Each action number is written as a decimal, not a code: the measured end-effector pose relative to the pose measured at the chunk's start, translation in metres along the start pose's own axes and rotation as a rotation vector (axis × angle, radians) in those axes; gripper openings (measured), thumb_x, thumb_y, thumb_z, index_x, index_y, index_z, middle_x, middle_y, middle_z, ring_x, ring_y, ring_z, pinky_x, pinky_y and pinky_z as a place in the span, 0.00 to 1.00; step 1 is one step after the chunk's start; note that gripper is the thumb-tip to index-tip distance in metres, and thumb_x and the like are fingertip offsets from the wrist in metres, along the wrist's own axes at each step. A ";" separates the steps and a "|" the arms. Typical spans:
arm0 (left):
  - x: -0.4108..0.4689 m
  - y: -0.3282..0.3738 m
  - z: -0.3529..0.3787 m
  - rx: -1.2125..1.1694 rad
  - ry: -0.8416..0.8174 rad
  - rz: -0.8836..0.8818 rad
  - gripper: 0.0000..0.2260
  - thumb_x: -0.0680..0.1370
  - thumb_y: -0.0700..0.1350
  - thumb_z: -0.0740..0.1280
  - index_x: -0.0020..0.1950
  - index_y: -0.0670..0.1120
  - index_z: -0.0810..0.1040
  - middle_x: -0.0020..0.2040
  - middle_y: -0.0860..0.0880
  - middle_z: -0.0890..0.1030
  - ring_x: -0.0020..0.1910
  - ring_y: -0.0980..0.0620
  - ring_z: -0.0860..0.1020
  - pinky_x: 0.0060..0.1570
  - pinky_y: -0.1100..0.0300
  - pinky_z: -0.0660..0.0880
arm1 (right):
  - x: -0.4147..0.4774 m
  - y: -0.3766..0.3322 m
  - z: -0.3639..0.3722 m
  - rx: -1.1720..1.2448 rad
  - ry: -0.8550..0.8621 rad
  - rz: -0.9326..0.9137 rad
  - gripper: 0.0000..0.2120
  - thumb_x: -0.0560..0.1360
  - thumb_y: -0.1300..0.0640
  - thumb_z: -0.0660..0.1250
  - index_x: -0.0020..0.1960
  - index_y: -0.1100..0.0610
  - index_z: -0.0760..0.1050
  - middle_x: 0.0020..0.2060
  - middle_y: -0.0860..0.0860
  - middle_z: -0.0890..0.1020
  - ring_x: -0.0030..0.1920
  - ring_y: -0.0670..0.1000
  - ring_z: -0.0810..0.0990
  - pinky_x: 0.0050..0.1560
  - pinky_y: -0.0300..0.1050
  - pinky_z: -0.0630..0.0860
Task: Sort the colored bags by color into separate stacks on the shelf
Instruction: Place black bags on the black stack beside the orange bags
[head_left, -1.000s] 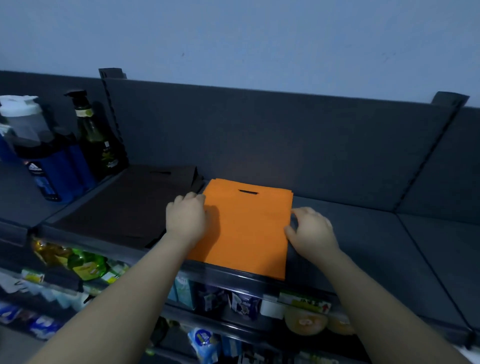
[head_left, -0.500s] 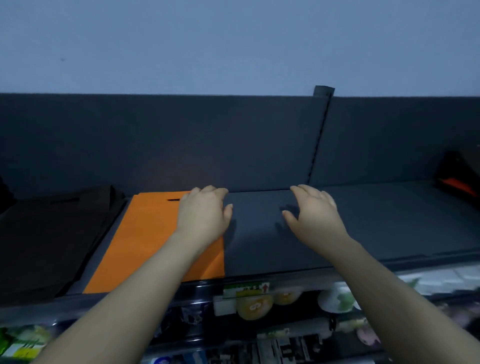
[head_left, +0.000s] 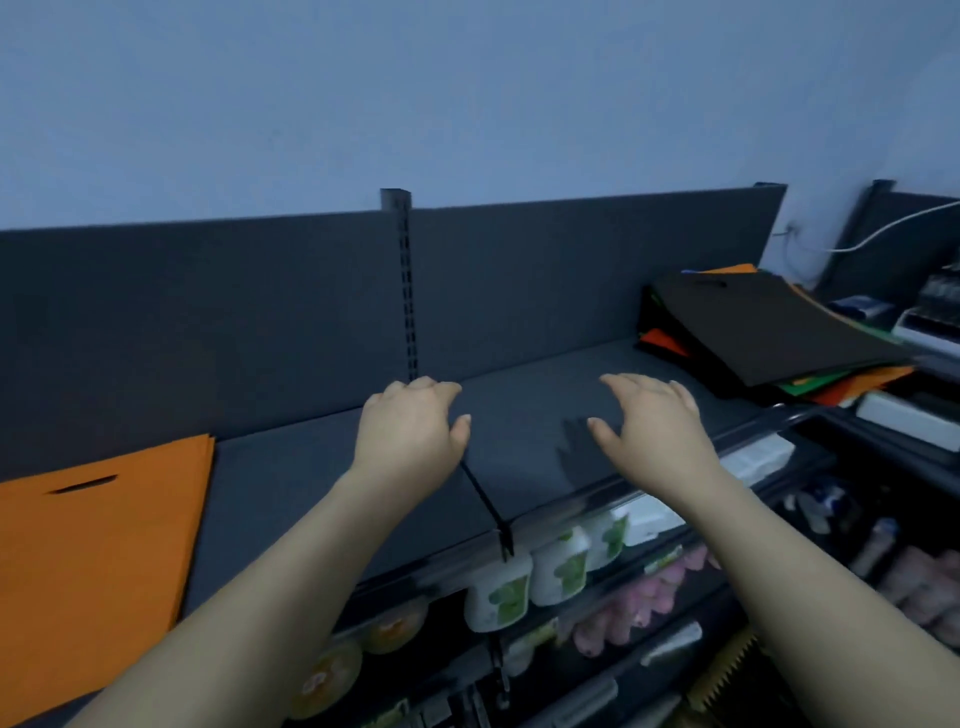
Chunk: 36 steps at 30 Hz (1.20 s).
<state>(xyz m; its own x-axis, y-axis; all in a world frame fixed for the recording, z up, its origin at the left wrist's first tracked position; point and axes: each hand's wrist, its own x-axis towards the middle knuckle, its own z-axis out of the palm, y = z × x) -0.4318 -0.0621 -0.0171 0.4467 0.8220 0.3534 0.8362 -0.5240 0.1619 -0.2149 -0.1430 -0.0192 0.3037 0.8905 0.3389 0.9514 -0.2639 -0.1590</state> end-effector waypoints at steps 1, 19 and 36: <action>0.009 0.016 0.005 -0.008 -0.002 0.007 0.21 0.81 0.54 0.56 0.73 0.52 0.66 0.66 0.51 0.73 0.62 0.47 0.72 0.59 0.53 0.68 | 0.003 0.017 -0.002 -0.006 0.003 0.009 0.26 0.77 0.48 0.61 0.73 0.54 0.64 0.69 0.49 0.71 0.71 0.51 0.66 0.75 0.52 0.52; 0.149 0.218 0.111 -0.180 0.014 0.007 0.16 0.80 0.52 0.59 0.65 0.48 0.74 0.57 0.49 0.79 0.54 0.49 0.77 0.50 0.56 0.73 | 0.092 0.268 -0.018 -0.033 -0.035 0.179 0.20 0.79 0.48 0.59 0.69 0.54 0.69 0.65 0.51 0.75 0.66 0.54 0.71 0.72 0.55 0.59; 0.283 0.298 0.195 -0.481 -0.216 -0.073 0.13 0.79 0.57 0.59 0.46 0.48 0.73 0.45 0.50 0.79 0.43 0.51 0.77 0.38 0.57 0.72 | 0.200 0.388 0.017 -0.090 -0.129 0.373 0.21 0.80 0.44 0.56 0.68 0.54 0.69 0.65 0.54 0.73 0.67 0.56 0.70 0.71 0.56 0.58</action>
<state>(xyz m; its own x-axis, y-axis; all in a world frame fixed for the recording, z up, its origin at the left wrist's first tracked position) 0.0052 0.0576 -0.0484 0.4909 0.8605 0.1358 0.6498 -0.4655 0.6009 0.2137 -0.0609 -0.0290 0.6254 0.7653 0.1527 0.7796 -0.6041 -0.1654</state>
